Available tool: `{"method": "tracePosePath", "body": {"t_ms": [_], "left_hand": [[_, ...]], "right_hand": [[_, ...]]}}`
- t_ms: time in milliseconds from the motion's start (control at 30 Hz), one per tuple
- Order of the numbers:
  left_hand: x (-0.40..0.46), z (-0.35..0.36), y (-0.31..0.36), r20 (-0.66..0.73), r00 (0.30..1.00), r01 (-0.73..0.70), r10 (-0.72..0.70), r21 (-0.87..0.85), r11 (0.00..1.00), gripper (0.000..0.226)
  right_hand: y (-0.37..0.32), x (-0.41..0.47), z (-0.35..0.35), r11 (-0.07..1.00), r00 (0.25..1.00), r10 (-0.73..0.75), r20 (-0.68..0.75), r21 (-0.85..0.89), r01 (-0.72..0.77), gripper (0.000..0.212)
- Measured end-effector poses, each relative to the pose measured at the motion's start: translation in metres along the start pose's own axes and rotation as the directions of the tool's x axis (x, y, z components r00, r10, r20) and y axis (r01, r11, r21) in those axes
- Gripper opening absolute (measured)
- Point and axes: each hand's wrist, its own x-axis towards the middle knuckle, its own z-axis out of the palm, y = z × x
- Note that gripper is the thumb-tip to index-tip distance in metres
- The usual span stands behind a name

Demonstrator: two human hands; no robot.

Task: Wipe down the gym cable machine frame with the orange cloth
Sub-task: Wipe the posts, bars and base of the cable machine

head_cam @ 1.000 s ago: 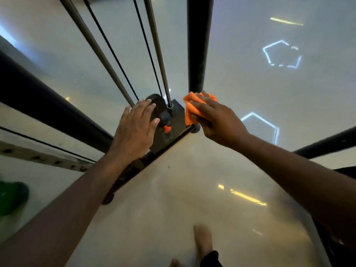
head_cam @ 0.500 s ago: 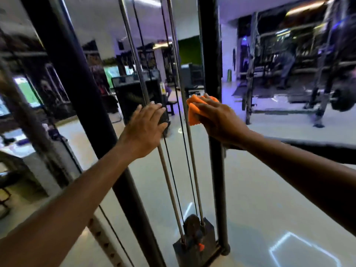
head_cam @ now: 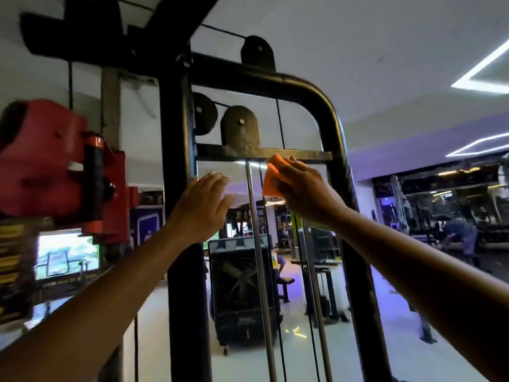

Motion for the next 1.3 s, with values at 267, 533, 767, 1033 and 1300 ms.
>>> {"method": "tracePosePath", "body": {"t_ms": [267,533,767,1033,1300], "left_hand": [[0.079,0.013,-0.045,-0.088,0.994,0.087,-0.069,0.210,0.974,0.059],[0.118,0.001,-0.103,-0.313,0.950,0.142,-0.020,0.372,0.917,0.060],[0.118,0.006,-0.118,-0.349,0.937,0.110,-0.018,0.247,0.963,0.059],[0.117,0.011,-0.124,-0.366,0.930,0.102,-0.017,0.214,0.972,0.061],[0.117,0.012,-0.126,-0.367,0.930,0.107,-0.026,0.201,0.974,0.062]], "right_hand": [[0.040,0.108,0.057,0.997,0.998,-0.061,-0.034,0.037,0.063,0.069],[0.068,0.180,0.141,0.998,0.991,-0.055,-0.118,0.030,0.059,0.082],[0.013,0.189,0.200,0.977,0.941,-0.211,-0.266,-0.094,0.192,0.069],[0.000,0.199,0.204,1.000,0.931,-0.008,-0.364,0.000,0.009,0.066],[0.039,0.198,0.185,0.982,0.942,-0.167,-0.292,-0.132,0.133,0.066]]}}
